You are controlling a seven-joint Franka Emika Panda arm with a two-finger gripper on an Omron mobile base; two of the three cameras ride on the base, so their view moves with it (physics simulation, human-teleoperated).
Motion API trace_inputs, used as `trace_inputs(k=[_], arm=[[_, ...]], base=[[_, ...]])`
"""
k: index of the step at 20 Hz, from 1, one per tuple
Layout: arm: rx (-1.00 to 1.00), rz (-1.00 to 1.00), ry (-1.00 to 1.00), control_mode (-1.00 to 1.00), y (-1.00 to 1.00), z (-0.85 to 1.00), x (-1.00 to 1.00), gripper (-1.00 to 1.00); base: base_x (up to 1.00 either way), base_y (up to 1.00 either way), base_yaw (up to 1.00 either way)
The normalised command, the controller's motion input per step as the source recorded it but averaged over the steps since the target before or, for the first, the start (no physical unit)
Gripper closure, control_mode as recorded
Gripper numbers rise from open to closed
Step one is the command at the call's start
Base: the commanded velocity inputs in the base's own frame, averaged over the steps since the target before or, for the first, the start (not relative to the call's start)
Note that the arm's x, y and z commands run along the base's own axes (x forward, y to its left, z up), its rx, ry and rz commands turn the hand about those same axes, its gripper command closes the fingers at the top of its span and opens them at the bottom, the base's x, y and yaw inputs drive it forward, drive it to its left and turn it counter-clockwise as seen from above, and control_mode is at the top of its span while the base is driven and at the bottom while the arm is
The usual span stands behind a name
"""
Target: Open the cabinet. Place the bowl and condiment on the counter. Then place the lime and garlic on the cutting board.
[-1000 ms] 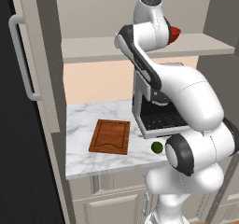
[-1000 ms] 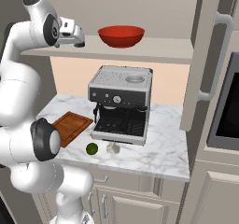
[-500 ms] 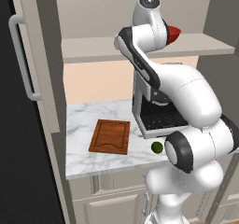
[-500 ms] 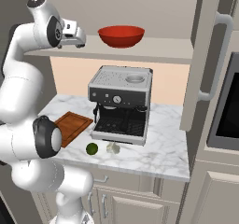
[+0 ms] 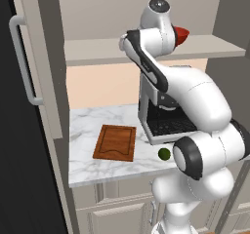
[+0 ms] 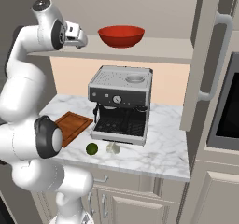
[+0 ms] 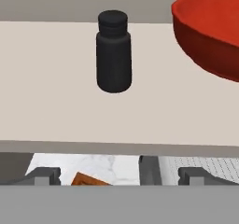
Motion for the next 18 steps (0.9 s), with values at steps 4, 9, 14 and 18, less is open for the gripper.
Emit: trace_inputs(k=[4,9,14,18], arm=[[0.02,0.0,-0.03,-1.0,0.0,-0.14,0.18,-1.0],[0.0,0.0,0.0,-1.0,0.0,-0.27,0.23,-1.0],[0.0,0.01,0.0,-1.0,0.0,-0.14,0.28,-1.0],[0.0,0.01,0.0,-1.0,0.0,0.0,0.34,-1.0]], base=[[0.0,0.0,0.0],[0.0,0.0,0.0],[0.0,0.0,0.0],[0.0,0.0,0.0]])
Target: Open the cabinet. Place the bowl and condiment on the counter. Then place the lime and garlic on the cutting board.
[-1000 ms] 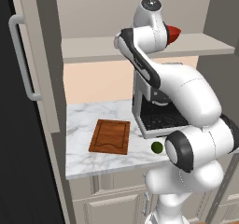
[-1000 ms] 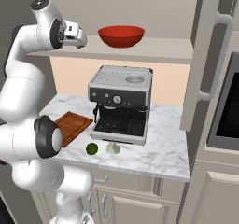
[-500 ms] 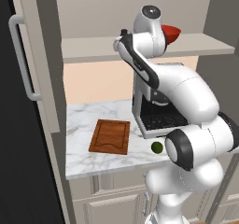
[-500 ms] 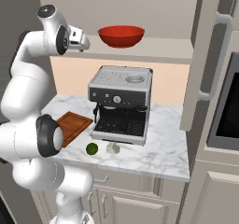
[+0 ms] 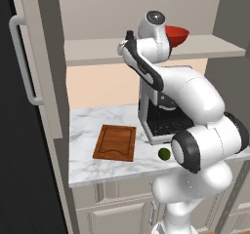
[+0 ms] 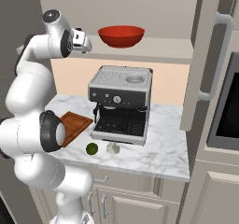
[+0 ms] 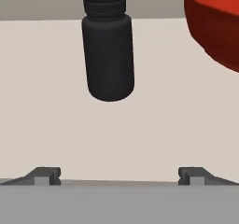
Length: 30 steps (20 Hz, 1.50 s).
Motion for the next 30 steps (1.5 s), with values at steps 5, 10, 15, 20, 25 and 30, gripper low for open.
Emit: trace_inputs(k=[5,10,15,20,25,30], arm=[[0.0,0.0,0.0,-1.0,0.0,0.0,0.4,-1.0],[0.0,0.0,0.0,-1.0,0.0,0.0,0.44,-1.0],[0.0,0.0,0.0,-1.0,0.03,0.0,0.39,-1.0],[0.0,0.0,0.0,-1.0,0.15,0.0,0.29,-1.0],[0.0,0.0,0.0,-1.0,0.13,0.0,0.33,-1.0],[0.0,0.0,0.0,-1.0,0.0,0.0,0.3,-1.0]], base=[[0.0,0.0,0.0],[0.0,0.0,0.0],[0.0,0.0,0.0],[0.0,0.0,0.0],[0.0,0.0,0.0],[0.0,0.0,0.0]])
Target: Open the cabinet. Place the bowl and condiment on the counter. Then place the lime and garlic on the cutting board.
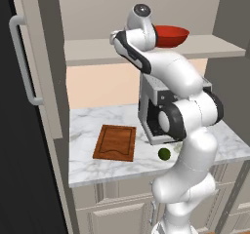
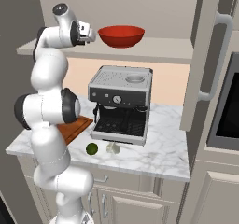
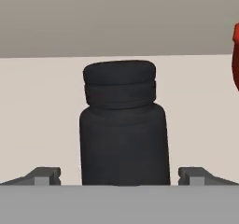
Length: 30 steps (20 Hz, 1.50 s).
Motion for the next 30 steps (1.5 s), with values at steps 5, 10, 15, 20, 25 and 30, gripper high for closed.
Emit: trace_inputs(k=[5,10,15,20,25,30], arm=[[0.0,0.0,0.0,-1.0,0.0,-0.02,0.18,1.0],[0.0,0.0,0.0,-1.0,0.0,-0.04,0.01,1.0],[0.0,0.0,-0.1,-1.0,-0.01,0.1,-0.56,1.0],[0.06,0.0,-0.21,-1.0,-0.34,0.29,-1.0,1.0],[0.12,0.03,-0.25,-1.0,-0.75,0.06,-1.0,1.0],[0.01,0.05,-0.2,-1.0,-0.12,0.0,-1.0,1.0]], base=[[0.0,0.0,0.0],[0.0,0.0,0.0],[0.0,0.0,0.0],[0.0,0.0,0.0],[0.0,0.0,0.0],[0.0,0.0,0.0]])
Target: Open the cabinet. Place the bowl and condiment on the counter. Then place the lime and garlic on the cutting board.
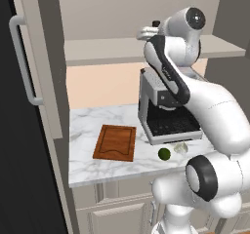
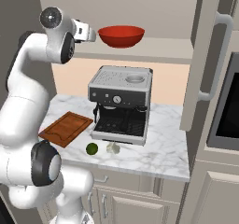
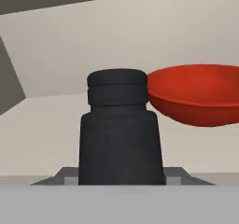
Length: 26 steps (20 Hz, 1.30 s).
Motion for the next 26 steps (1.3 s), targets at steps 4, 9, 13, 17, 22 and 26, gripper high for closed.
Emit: trace_inputs(k=[4,9,13,17,22,26], arm=[[0.0,0.08,-0.22,-1.0,0.0,0.0,-1.0,1.0],[0.0,0.09,-0.08,-1.0,-0.1,0.2,-1.0,1.0],[0.0,0.06,-0.01,-1.0,-0.27,0.13,-1.0,1.0],[0.0,0.03,0.0,-1.0,-0.01,0.0,-1.0,1.0],[-0.01,0.0,0.0,-1.0,0.25,0.0,-1.0,1.0],[-0.04,-0.03,0.0,-1.0,0.4,-0.04,-0.98,1.0]], base=[[0.0,0.0,0.0],[0.0,0.0,0.0],[0.0,0.0,0.0],[0.0,0.0,0.0],[0.0,0.0,0.0],[0.0,0.0,0.0]])
